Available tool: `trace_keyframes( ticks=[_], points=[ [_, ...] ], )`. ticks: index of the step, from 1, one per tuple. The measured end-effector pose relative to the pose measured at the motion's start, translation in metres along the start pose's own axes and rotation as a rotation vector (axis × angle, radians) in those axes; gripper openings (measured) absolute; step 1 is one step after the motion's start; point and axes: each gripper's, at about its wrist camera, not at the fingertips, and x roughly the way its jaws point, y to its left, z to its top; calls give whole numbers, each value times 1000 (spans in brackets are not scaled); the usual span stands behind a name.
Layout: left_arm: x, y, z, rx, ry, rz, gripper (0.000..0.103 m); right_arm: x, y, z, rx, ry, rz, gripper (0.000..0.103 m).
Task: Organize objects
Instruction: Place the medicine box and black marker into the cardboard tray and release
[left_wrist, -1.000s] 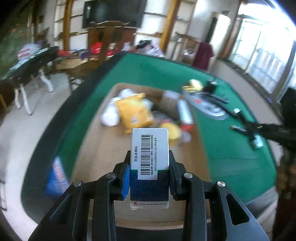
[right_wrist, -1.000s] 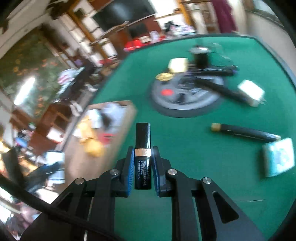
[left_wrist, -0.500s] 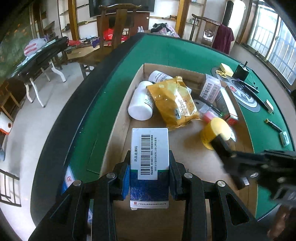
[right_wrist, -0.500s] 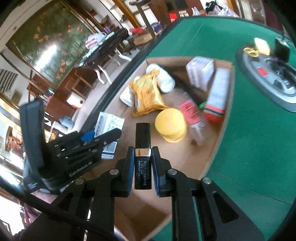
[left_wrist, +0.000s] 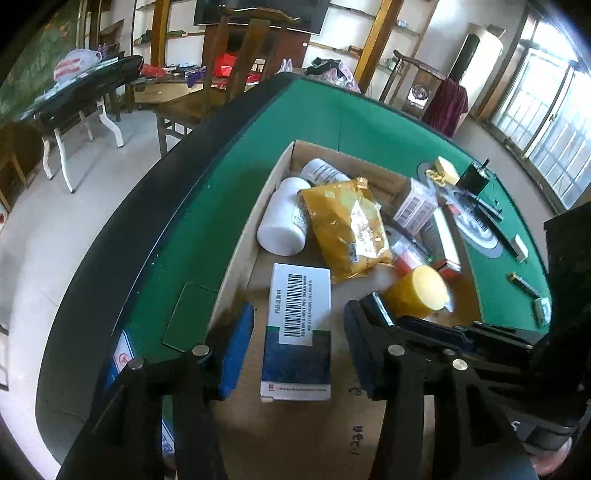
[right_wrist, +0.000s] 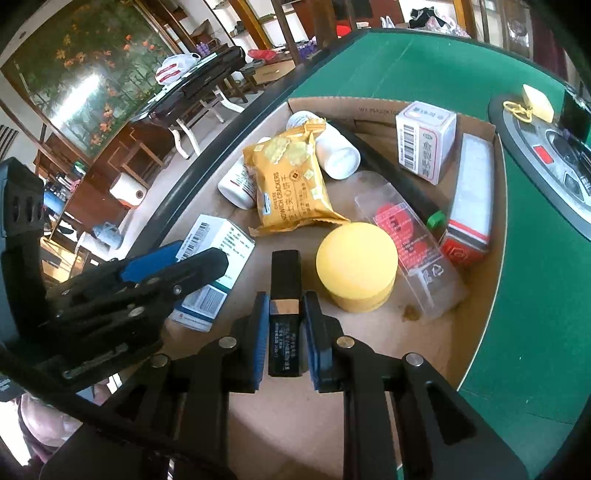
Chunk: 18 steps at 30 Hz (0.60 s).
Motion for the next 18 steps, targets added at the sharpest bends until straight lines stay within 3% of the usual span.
trace_keyframes(
  ticks=[4, 6, 8, 18],
  points=[
    [-13, -1, 0, -19, -25, -17, 52, -14, 4, -2, -24, -36, -18, 18],
    [-23, -4, -2, -15, -52, -5, 52, -26, 8, -3, -44, -67, -47, 25],
    [-34, -9, -5, -9, -92, 10, 52, -41, 10, -6, -63, -111, -94, 40],
    [-76, -59, -17, 84, -282, 60, 56, -129, -1, -26, -138, -416, -477, 72]
  ],
)
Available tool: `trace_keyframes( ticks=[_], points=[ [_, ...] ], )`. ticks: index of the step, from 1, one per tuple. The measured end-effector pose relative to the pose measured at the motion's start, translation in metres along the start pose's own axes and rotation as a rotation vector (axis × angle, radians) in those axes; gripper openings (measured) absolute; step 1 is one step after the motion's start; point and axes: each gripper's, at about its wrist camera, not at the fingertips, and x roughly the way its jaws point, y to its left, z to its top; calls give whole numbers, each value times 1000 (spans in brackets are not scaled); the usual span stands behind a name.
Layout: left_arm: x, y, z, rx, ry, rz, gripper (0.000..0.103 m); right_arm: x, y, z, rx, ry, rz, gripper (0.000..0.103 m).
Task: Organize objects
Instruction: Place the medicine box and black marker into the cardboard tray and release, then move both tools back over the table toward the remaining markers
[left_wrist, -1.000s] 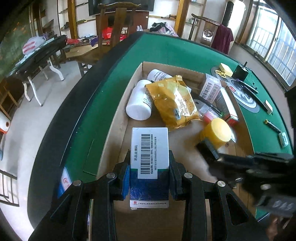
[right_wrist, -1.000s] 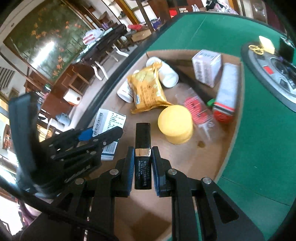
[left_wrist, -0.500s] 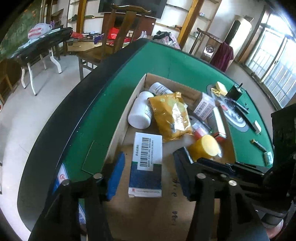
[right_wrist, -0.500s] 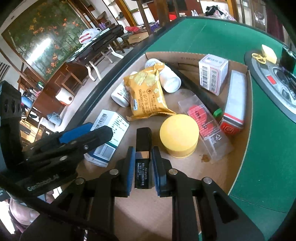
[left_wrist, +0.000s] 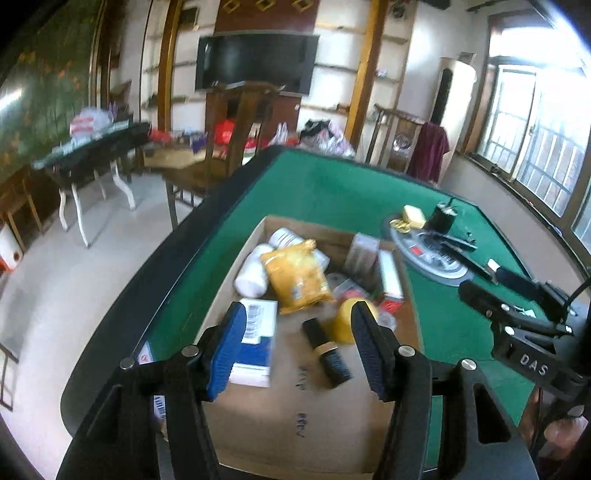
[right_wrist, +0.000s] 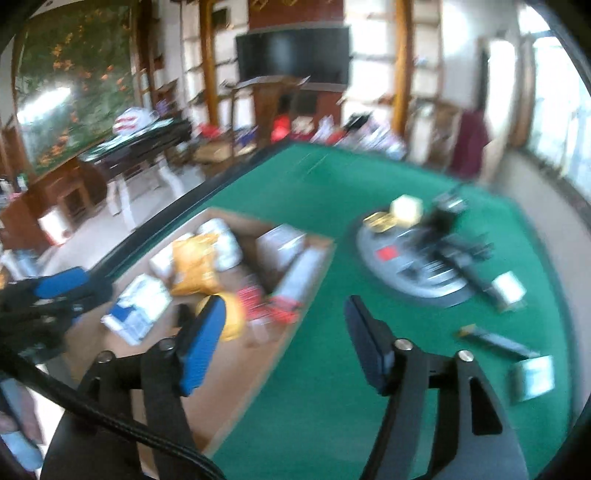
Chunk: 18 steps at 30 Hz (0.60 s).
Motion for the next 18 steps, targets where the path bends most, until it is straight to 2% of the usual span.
trace_keyframes(
  ticks=[2, 5, 11, 18],
  points=[
    [-6, -13, 0, 23, -27, -3, 57, -12, -8, -1, -11, -41, -67, 75],
    [-13, -33, 1, 53, -43, -23, 57, -23, -30, -3, -7, -60, -109, 75],
    [-18, -71, -1, 118, -55, -30, 57, -37, -60, -16, 19, -79, -152, 75],
    [-14, -109, -5, 180, -29, -32, 57, -43, -93, -25, 63, -76, -183, 75]
  ],
)
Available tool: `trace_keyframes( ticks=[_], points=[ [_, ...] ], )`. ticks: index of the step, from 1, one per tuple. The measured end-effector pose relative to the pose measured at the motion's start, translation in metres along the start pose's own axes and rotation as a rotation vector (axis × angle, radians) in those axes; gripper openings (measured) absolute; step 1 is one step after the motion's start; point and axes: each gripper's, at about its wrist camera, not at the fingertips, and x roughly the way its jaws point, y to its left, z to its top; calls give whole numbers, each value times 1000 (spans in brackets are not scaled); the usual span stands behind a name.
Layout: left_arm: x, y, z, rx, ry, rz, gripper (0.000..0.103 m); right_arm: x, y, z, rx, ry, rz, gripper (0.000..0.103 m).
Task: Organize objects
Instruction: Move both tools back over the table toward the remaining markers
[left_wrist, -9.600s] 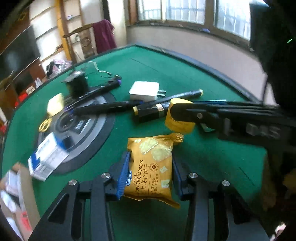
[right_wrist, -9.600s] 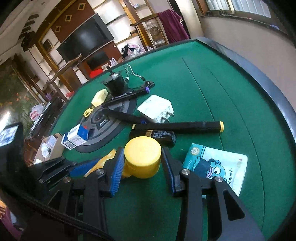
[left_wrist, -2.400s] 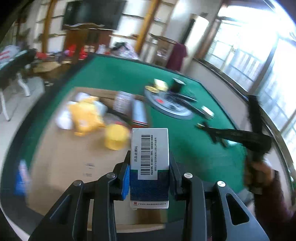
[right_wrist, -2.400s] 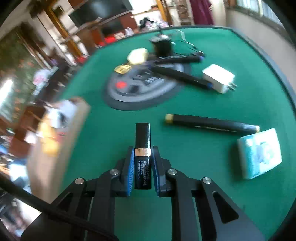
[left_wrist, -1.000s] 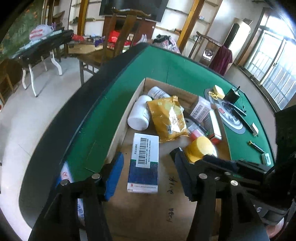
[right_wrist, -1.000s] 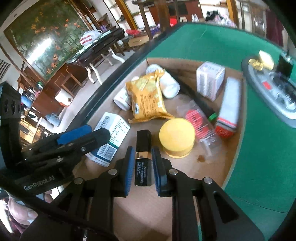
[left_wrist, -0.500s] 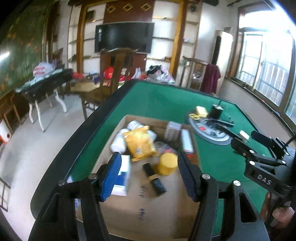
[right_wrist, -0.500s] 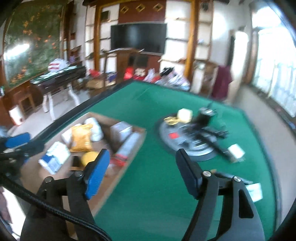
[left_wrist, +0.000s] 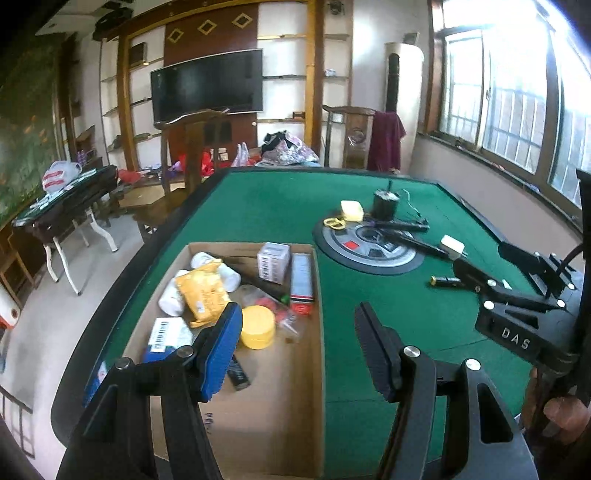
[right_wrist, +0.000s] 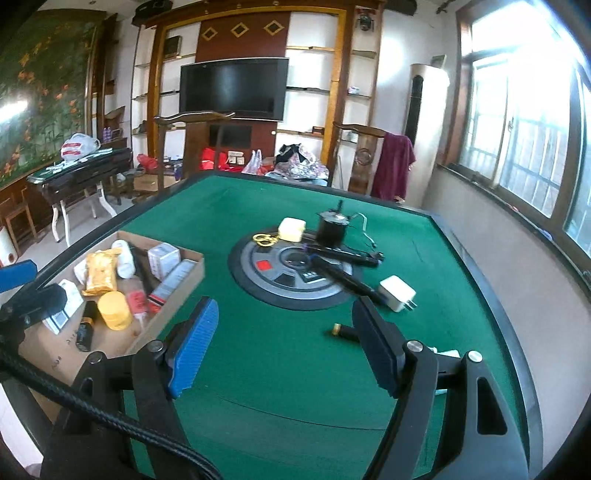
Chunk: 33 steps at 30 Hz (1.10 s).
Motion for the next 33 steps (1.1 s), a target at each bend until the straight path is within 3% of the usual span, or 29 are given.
trace_keyframes(
  ticks=[13, 15, 19, 21, 24, 33],
  points=[
    [21, -52, 4, 83, 72, -41, 57, 19, -52, 1, -4, 38, -71, 75],
    [24, -57, 3, 90, 81, -52, 57, 35, -78, 7, 13, 80, -87, 75],
    [31, -62, 1, 90, 95, -71, 57, 83, -160, 11, 166, 194, -102, 75],
    [37, -63, 0, 74, 115, -90, 57, 106, -202, 9, 285, 237, -69, 75],
    [46, -64, 0, 50, 155, -121, 57, 133, -230, 5, 381, 296, 10, 75],
    [59, -68, 0, 67, 189, -153, 57, 185, -223, -9, 404, 444, 110, 75]
  ],
)
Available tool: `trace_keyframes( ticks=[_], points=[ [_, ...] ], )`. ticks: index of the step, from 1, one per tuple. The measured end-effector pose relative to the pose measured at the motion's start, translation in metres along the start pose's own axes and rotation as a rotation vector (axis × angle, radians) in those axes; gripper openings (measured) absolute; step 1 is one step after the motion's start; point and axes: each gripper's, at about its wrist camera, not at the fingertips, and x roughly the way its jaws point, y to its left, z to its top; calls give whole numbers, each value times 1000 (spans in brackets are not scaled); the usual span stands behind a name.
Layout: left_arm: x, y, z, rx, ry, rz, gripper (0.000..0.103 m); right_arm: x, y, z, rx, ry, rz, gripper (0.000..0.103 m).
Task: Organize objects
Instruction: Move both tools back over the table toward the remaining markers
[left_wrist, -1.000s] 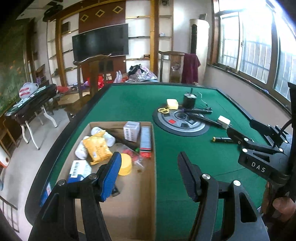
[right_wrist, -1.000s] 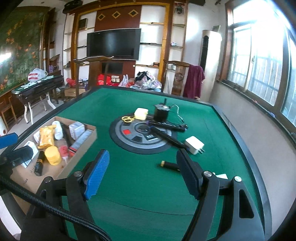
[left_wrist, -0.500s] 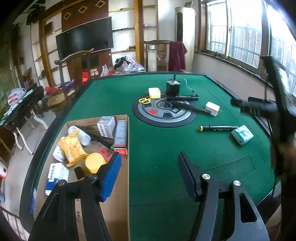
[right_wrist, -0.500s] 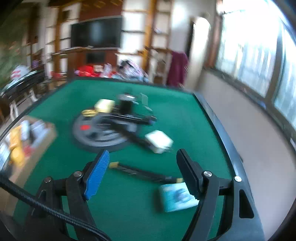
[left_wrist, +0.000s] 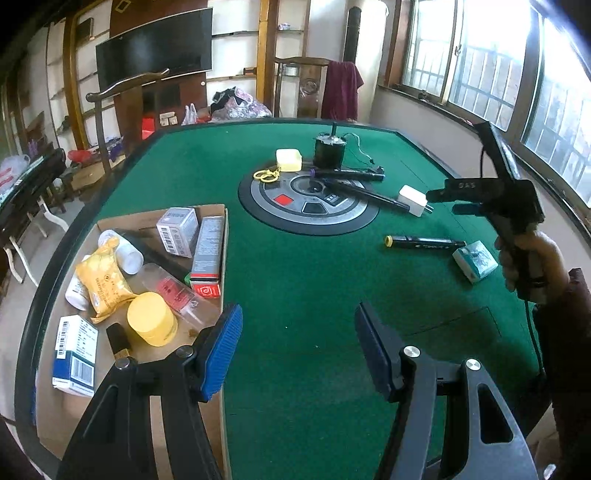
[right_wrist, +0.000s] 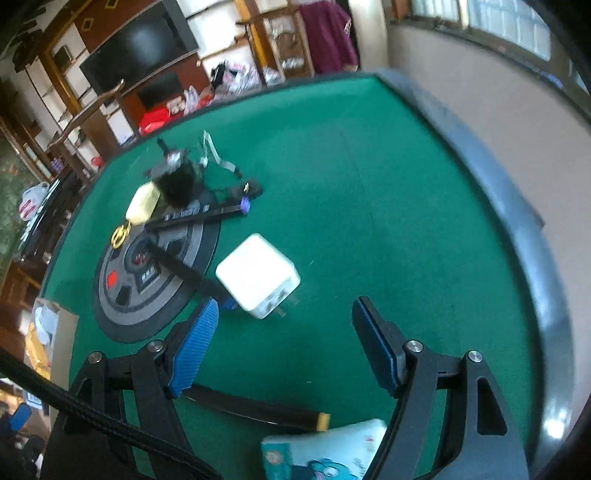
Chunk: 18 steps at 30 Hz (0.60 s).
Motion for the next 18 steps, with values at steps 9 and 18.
trace_keyframes(
  ticks=[9, 18],
  points=[
    [2, 3, -6, -14, 4, -25, 57, -11, 47, 9, -76, -41, 232, 75],
    [-11, 18, -22, -35, 17, -4, 57, 73, 125, 19, -321, 85, -104, 27]
  ],
)
